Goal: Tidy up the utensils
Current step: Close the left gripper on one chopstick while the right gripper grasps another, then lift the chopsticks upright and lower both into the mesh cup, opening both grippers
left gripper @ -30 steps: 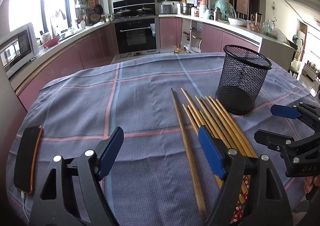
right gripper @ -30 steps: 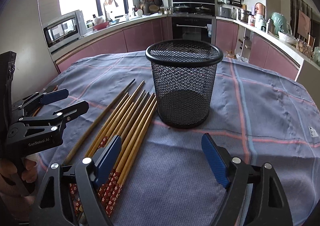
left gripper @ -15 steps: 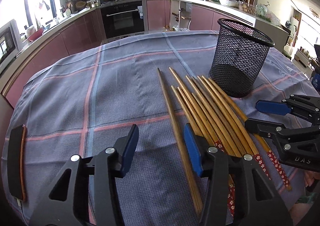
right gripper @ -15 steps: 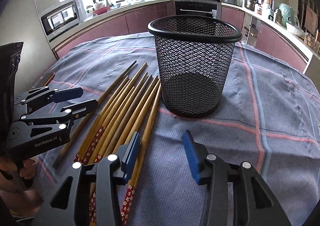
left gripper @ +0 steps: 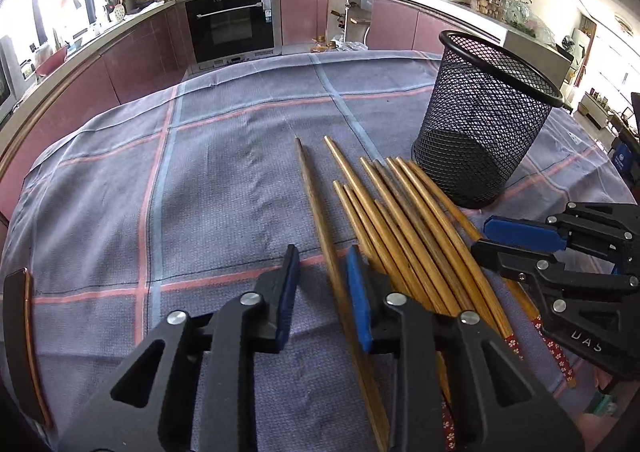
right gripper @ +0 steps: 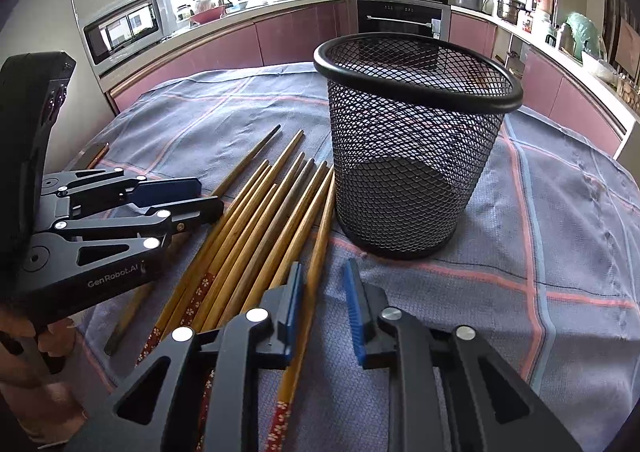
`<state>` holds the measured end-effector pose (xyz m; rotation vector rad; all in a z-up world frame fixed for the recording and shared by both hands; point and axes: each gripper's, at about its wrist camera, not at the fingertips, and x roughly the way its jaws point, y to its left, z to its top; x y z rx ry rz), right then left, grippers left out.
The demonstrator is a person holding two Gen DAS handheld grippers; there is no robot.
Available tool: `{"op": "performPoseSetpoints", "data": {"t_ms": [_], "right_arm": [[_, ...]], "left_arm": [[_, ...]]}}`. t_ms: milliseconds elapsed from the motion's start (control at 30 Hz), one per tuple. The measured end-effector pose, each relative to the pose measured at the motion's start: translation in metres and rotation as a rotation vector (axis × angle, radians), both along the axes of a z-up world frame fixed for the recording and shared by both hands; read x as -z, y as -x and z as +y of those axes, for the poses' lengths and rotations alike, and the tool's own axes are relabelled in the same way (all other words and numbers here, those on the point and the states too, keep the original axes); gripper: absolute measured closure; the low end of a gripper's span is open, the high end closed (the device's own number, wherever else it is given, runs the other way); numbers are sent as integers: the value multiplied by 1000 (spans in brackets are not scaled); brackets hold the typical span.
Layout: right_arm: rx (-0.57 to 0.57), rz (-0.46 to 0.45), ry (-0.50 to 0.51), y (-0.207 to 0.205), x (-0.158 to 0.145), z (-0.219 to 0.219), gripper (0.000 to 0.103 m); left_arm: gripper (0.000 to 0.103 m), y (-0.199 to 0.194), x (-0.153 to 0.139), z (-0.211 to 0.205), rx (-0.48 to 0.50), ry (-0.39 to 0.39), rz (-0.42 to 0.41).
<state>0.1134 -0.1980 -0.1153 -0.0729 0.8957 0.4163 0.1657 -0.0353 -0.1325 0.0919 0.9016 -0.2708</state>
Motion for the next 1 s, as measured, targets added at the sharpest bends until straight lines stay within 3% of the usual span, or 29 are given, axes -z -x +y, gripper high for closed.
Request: {"op": "performPoseSetpoints", "data": {"t_ms": [67, 467, 1000], "right_arm": [[2, 2, -13, -1, 0, -1, 95], [-40, -59, -99, 19, -22, -13, 97], [-57, -242, -264, 38, -90, -47, 97]], "left_arm": [[92, 0, 0, -2, 3, 17, 5], [95, 18, -16, 7, -2, 110, -4], [95, 60, -129, 20, 131, 318, -178]]}}
